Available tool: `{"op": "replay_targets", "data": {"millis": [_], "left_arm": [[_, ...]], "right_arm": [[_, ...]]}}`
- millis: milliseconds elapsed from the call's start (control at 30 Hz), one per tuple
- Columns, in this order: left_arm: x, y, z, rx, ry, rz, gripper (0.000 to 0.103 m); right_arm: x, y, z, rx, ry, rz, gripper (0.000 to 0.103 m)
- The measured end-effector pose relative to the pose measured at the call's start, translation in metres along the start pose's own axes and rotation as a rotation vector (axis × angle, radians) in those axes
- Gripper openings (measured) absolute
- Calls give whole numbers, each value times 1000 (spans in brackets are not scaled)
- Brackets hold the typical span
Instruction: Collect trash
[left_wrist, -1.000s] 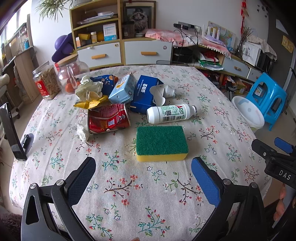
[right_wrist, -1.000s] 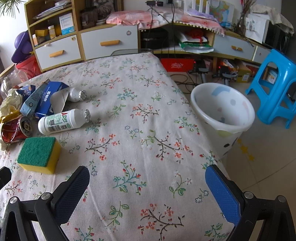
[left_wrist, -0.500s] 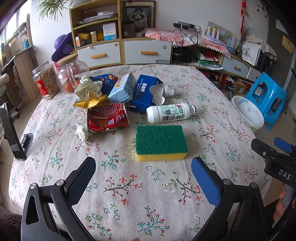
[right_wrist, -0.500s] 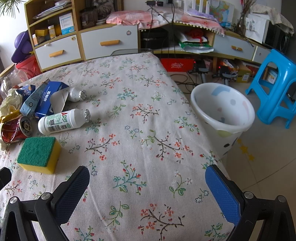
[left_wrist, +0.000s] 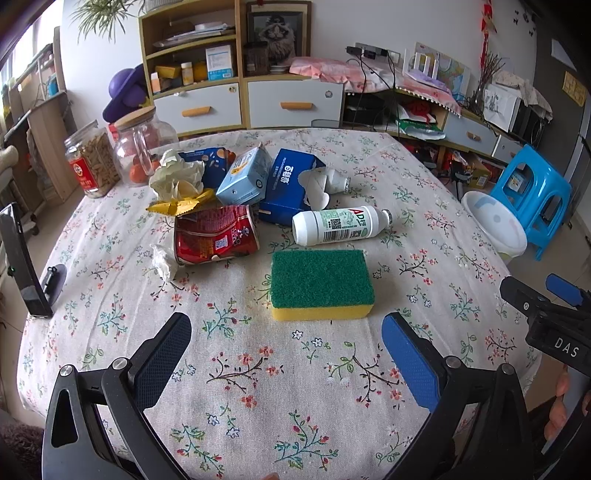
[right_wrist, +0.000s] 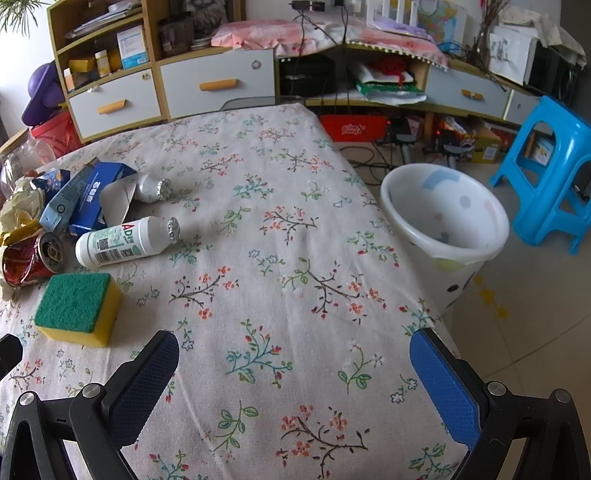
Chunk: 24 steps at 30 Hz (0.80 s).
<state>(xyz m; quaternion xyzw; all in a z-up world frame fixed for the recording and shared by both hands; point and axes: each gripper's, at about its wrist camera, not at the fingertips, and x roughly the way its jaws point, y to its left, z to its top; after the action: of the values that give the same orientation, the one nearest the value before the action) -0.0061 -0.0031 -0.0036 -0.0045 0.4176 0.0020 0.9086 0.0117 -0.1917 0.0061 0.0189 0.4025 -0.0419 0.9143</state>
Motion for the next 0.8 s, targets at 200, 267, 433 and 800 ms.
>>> {"op": "replay_targets", "data": {"millis": [200, 267, 433, 800], "left_arm": [[0, -1, -1, -3, 0, -3, 103], [-1, 2, 0, -6, 1, -5, 103], [-1, 4, 1, -6, -1, 2, 103], [-2, 40, 26, -62, -26, -35, 103]], "right_arm": [[0, 0, 0, 1, 0, 0, 103], [0, 0, 0, 1, 0, 1, 103], [1, 0, 0, 1, 0, 1, 103], [7, 8, 14, -11, 10, -10, 103]]}}
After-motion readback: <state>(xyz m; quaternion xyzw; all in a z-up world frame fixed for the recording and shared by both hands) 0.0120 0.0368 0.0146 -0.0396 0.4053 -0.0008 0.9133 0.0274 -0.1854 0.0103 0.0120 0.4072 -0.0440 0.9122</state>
